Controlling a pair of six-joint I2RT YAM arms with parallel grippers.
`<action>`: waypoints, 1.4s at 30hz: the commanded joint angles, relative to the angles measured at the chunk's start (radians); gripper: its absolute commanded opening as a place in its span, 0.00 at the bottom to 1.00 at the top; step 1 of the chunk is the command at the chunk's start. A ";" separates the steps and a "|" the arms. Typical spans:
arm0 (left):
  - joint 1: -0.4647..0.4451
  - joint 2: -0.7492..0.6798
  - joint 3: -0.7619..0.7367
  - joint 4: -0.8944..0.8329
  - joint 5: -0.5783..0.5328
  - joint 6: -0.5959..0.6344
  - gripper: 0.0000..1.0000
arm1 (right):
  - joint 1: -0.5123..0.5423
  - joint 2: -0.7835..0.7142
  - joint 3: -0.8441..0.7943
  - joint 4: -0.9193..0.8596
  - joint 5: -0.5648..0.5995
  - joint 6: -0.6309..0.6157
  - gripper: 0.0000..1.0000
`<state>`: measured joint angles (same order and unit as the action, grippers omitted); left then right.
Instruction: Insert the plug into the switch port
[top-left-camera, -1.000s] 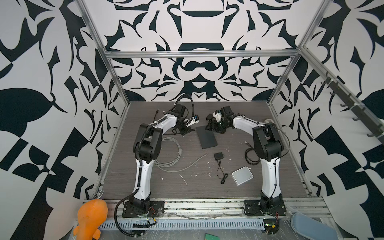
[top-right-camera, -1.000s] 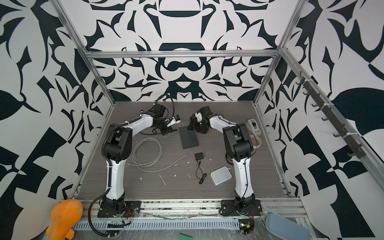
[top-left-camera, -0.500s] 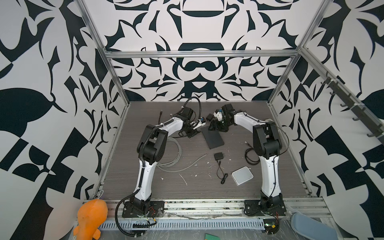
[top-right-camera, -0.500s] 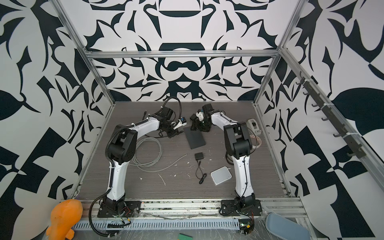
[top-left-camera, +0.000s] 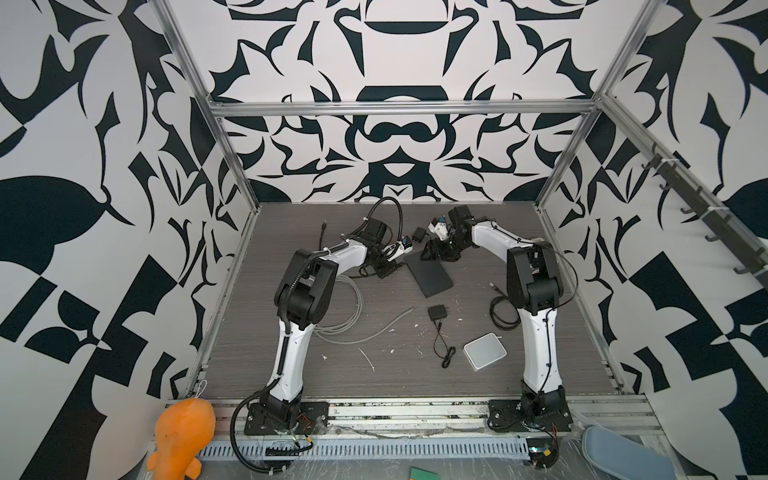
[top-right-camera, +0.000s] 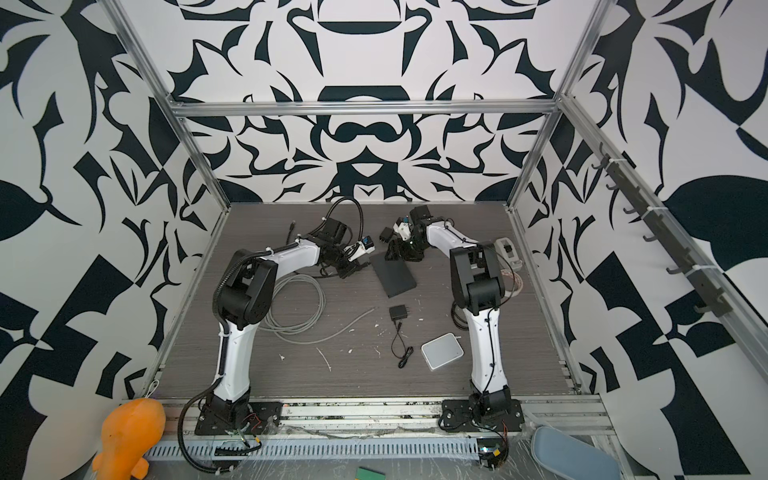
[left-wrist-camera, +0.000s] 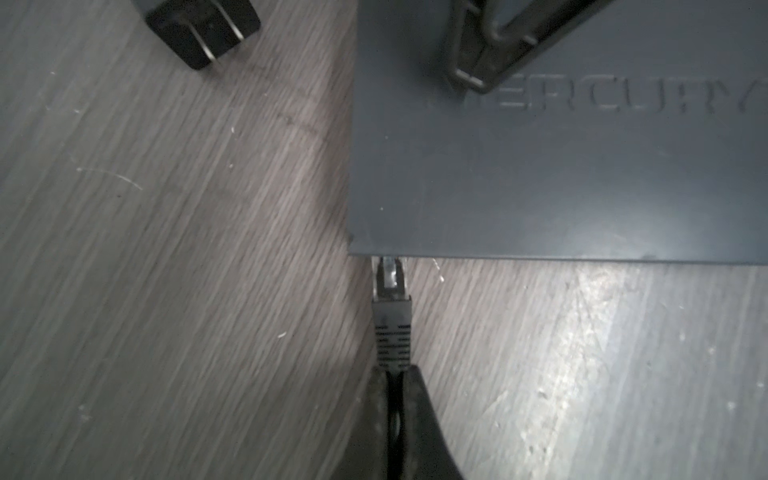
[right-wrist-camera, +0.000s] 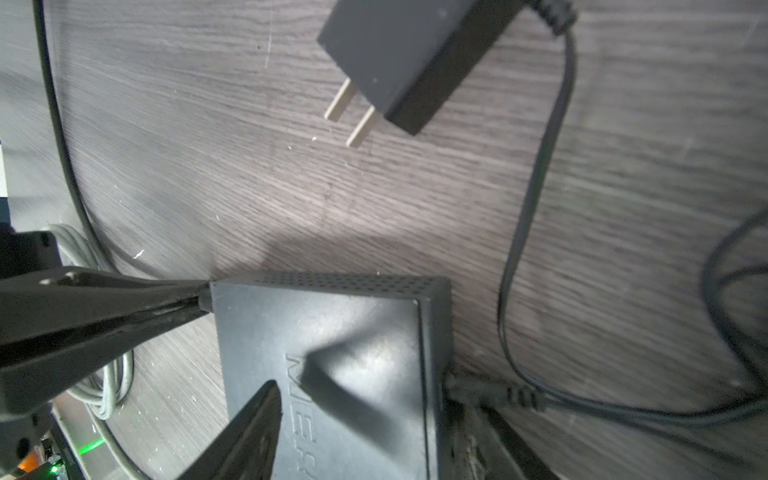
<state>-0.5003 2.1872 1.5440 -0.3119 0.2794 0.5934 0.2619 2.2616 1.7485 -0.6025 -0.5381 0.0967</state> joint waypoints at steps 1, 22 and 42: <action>-0.014 0.002 -0.031 0.047 0.038 -0.018 0.00 | 0.025 0.033 -0.009 -0.076 -0.055 -0.046 0.70; -0.007 0.046 0.118 -0.029 0.175 0.069 0.00 | 0.113 0.008 -0.084 -0.036 -0.110 -0.146 0.62; -0.018 0.100 0.227 -0.099 0.230 0.188 0.00 | 0.187 0.022 -0.065 -0.119 -0.188 -0.309 0.59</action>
<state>-0.4644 2.2681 1.7260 -0.4980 0.3420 0.6903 0.2859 2.2379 1.6936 -0.5724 -0.5140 -0.1375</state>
